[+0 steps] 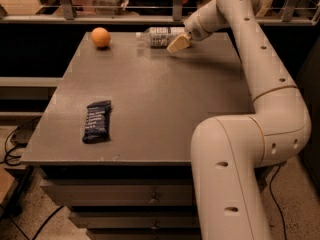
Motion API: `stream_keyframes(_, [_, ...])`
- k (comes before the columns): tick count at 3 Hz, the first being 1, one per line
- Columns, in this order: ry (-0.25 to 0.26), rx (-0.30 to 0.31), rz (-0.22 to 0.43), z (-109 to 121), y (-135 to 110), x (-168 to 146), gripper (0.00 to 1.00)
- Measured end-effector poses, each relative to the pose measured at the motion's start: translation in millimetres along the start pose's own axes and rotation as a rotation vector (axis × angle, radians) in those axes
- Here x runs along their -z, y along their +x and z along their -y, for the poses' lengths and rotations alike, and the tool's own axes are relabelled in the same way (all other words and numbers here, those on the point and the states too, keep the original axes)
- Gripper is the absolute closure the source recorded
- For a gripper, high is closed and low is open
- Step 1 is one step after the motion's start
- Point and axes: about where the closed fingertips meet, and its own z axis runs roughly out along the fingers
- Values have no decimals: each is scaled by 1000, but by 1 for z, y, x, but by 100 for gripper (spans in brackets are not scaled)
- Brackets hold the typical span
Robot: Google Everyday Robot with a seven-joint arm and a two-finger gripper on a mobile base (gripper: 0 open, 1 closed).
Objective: Move blue plastic bottle near rxbar blueberry
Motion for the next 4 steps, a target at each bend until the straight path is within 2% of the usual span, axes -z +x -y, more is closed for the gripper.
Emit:
stream_keyframes(1, [-8,2,-12,-2,-1,2,73])
stream_keyframes(2, [-8,2,-12,-1,-5,6,95])
stream_keyframes(3, [-8,2,-13,-3,-7,9,100])
stream_keyframes(4, [-8,2,-13,-1,-11,13,100])
